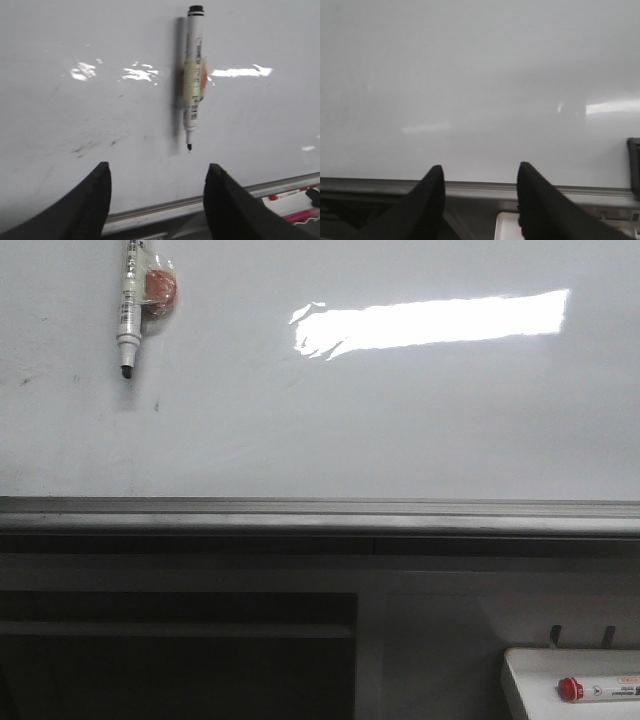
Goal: Write number 2 on whiteboard
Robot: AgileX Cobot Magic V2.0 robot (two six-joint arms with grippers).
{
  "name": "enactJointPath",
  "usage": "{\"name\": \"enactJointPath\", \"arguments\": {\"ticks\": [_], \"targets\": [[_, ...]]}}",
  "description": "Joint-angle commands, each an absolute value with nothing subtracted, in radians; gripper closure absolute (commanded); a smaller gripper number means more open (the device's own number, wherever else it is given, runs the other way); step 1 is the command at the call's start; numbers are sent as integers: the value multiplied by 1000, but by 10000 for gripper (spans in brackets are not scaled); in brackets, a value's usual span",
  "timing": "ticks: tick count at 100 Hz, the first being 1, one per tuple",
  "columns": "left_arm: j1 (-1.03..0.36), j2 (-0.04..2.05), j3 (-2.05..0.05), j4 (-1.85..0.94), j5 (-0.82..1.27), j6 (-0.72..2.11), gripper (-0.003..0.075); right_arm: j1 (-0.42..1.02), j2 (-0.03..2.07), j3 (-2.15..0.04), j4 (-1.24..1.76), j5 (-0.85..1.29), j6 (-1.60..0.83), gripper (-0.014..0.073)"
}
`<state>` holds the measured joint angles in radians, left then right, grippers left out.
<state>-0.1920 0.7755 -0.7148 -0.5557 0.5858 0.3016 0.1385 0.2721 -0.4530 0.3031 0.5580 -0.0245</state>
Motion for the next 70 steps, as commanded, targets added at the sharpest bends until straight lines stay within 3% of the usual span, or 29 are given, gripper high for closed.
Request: {"name": "enactJointPath", "arguments": {"ticks": [1,16,30,48,70], "targets": [[-191,875,-793,-688,535,408,352,170,298,-490,306,494,-39,277],[-201,1017,-870,-690,539,421,352,187,298,-490,306,497,-39,277],[-297,1099,-930,-673,521,453,352,187,298,-490,306,497,-39,277],[-430,1165,-939,-625,337,435,352,187,298,-490,306,500,-39,277],[-447,1262,-939,-627,270,434,352,187,298,-490,306,526,-39,277]]}}
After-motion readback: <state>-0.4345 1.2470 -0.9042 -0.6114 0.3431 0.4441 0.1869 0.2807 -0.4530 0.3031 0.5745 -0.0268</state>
